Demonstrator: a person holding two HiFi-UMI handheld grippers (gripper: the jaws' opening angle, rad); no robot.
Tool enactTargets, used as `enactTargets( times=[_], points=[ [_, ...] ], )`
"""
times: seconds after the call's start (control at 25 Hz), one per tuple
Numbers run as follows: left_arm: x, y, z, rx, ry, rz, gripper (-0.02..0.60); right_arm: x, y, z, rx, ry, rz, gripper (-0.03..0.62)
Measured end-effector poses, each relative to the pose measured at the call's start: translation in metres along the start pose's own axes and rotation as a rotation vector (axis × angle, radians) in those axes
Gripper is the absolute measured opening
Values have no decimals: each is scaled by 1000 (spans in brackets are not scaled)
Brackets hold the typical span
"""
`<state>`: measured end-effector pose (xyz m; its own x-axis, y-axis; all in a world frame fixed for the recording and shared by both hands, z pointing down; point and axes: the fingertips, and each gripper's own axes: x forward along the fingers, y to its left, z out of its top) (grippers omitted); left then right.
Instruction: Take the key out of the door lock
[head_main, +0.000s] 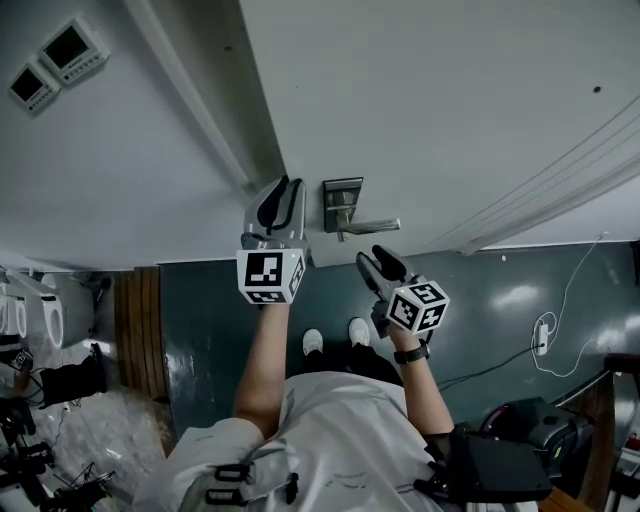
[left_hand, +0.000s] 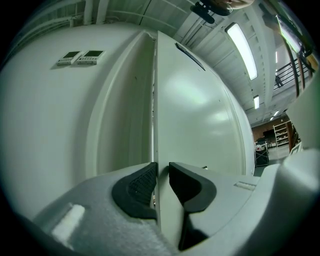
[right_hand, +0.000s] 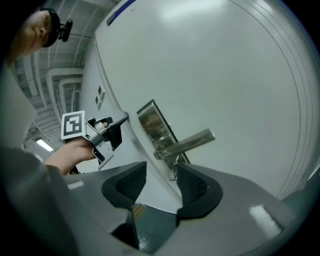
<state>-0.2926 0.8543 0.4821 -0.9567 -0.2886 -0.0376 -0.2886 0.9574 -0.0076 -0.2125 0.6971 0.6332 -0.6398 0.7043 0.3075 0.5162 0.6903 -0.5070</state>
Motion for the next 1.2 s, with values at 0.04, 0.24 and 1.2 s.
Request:
enactTargets(
  times=[0.04, 0.24, 1.2],
  points=[
    [0, 0, 0, 0, 2, 0, 83, 5, -4, -8, 48, 7, 11, 198],
    [0, -1, -1, 1, 12, -6, 80, 33, -24, -39, 401, -33, 96, 222],
    [-1, -2, -2, -16, 35, 1, 76, 94, -40, -50, 999, -322, 193, 26]
  ],
)
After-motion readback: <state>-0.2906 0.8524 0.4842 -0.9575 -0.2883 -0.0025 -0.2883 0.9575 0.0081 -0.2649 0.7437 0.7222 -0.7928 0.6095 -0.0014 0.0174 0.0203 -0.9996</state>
